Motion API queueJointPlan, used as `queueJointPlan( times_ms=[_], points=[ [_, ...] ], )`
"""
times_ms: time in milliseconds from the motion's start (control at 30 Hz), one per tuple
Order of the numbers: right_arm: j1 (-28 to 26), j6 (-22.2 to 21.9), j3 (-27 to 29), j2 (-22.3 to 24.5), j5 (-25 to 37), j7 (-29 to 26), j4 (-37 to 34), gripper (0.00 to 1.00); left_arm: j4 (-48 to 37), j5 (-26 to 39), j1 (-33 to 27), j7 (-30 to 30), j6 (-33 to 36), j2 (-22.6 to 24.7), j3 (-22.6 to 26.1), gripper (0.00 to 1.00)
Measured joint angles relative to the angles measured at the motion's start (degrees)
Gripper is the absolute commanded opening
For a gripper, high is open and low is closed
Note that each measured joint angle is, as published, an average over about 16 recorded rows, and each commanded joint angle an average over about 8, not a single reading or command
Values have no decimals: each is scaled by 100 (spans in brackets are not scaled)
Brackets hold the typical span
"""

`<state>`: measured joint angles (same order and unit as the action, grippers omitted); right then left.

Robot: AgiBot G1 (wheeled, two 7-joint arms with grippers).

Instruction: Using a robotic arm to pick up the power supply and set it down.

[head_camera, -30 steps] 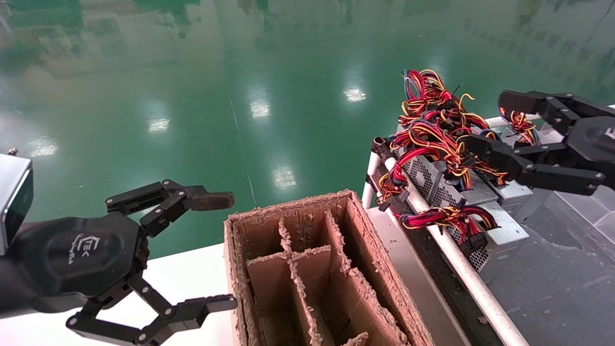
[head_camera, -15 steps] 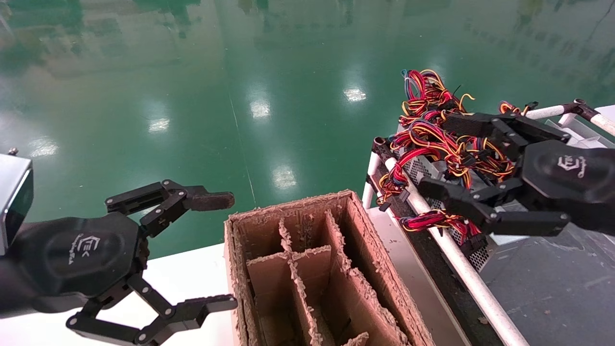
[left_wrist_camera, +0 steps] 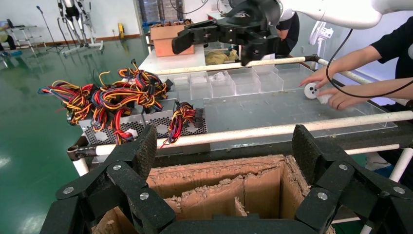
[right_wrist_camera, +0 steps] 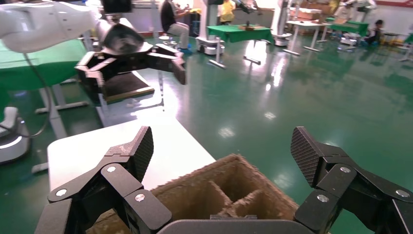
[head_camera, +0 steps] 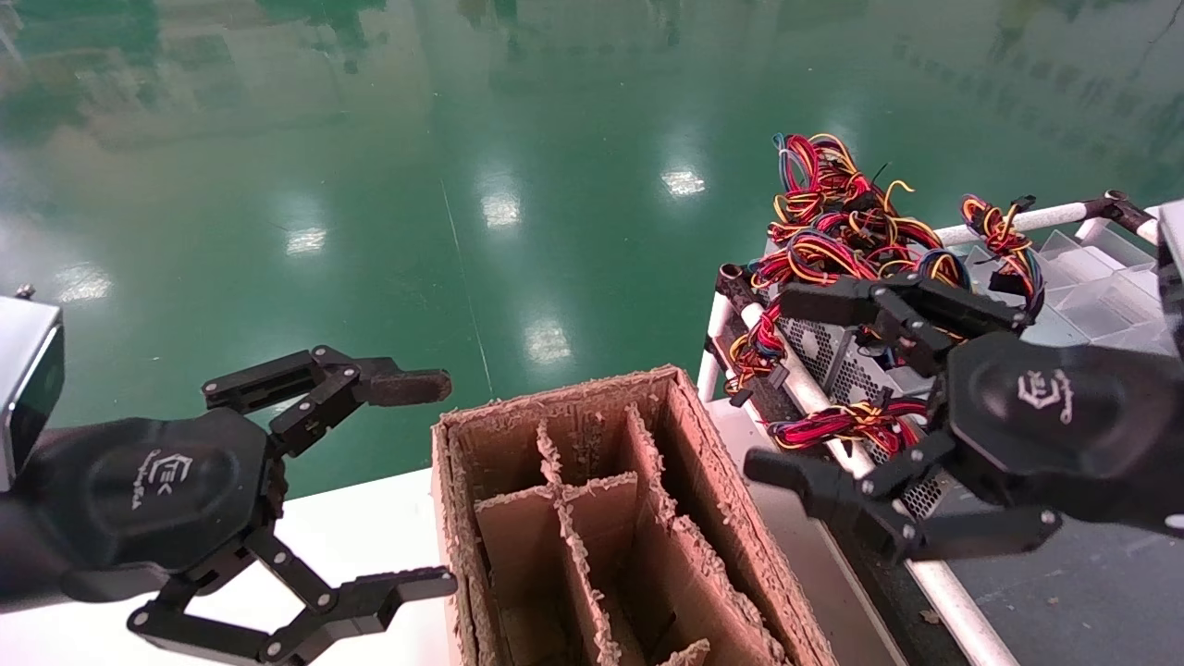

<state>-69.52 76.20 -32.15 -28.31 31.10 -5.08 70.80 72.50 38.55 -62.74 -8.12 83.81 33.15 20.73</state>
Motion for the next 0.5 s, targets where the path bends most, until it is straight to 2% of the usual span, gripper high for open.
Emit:
queueJointPlan(
  times_ms=[500],
  points=[
    [650, 775, 1321, -547, 879, -460, 226, 100, 0, -1, 0, 1, -1, 0, 1, 100]
  ],
)
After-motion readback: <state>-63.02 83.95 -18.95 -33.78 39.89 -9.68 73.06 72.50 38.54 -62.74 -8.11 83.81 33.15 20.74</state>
